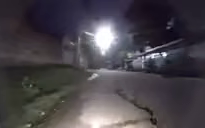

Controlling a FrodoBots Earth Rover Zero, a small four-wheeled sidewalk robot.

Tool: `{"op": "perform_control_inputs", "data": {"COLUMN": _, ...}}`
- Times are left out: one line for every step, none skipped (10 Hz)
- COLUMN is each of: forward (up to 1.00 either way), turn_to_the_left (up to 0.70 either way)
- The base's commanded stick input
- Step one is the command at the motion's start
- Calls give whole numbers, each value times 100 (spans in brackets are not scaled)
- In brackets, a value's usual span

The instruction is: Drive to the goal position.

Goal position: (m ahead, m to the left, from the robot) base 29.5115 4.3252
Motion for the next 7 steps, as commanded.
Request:
{"op": "perform_control_inputs", "data": {"forward": 50, "turn_to_the_left": 0}}
{"op": "perform_control_inputs", "data": {"forward": 50, "turn_to_the_left": 0}}
{"op": "perform_control_inputs", "data": {"forward": 50, "turn_to_the_left": 0}}
{"op": "perform_control_inputs", "data": {"forward": 50, "turn_to_the_left": 0}}
{"op": "perform_control_inputs", "data": {"forward": 50, "turn_to_the_left": 0}}
{"op": "perform_control_inputs", "data": {"forward": 50, "turn_to_the_left": -4}}
{"op": "perform_control_inputs", "data": {"forward": 50, "turn_to_the_left": -27}}
